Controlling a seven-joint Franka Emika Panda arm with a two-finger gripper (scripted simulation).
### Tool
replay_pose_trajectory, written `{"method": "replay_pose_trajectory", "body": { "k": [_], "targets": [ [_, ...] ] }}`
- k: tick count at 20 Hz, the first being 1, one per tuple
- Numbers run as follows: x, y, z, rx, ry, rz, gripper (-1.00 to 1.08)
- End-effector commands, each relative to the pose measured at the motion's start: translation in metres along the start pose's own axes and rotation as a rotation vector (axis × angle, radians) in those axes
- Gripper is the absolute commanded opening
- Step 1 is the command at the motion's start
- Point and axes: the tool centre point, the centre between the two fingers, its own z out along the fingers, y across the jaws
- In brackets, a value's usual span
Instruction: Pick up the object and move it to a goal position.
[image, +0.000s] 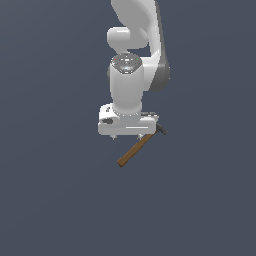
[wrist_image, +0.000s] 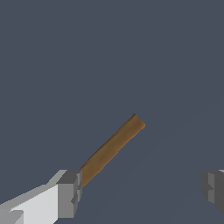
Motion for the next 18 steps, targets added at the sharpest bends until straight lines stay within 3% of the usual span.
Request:
{"method": "replay_pose_trajectory", "body": {
  "k": [1, 10, 18],
  "targets": [
    [0.000, 0.000, 0.000, 0.000, 0.000, 0.000, 1.00],
    [0.000, 0.031, 0.002, 0.010, 0.001, 0.059, 1.00],
    [-0.002, 0.027, 0.005, 0.010, -0.001, 0.079, 1.00]
  ]
}}
